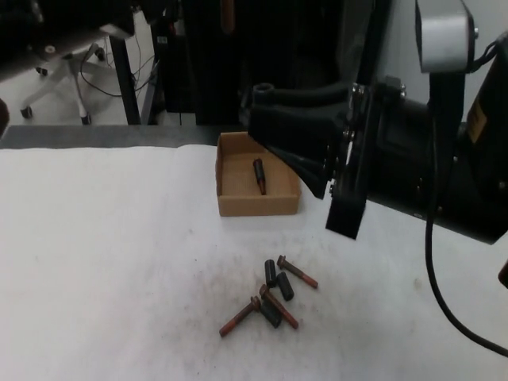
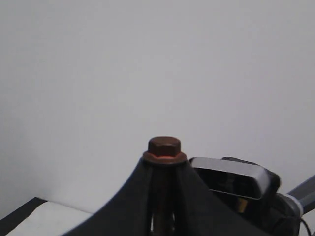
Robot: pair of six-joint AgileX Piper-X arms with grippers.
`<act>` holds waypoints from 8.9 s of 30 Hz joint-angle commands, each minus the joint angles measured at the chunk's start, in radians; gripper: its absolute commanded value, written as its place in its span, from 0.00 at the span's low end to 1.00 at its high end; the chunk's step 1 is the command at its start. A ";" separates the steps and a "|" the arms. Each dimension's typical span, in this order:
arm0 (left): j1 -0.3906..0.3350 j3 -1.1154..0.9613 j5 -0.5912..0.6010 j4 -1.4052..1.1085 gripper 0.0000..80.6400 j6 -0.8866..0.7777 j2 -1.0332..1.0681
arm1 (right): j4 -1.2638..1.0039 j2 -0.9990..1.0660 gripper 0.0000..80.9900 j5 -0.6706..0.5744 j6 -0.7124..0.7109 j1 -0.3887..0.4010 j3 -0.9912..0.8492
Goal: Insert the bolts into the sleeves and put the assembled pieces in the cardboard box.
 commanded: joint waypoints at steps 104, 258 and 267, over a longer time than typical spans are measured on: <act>-0.068 -0.004 -0.099 0.074 0.00 0.128 0.082 | 0.090 -0.009 0.01 -0.109 -0.035 -0.069 -0.071; 0.188 -0.005 -0.661 1.392 0.00 0.615 -0.109 | 1.075 1.070 0.01 0.403 -0.095 -0.230 -1.266; 0.188 -0.005 -0.661 1.395 0.00 0.615 -0.109 | 1.172 1.132 0.01 0.453 -0.098 -0.284 -1.299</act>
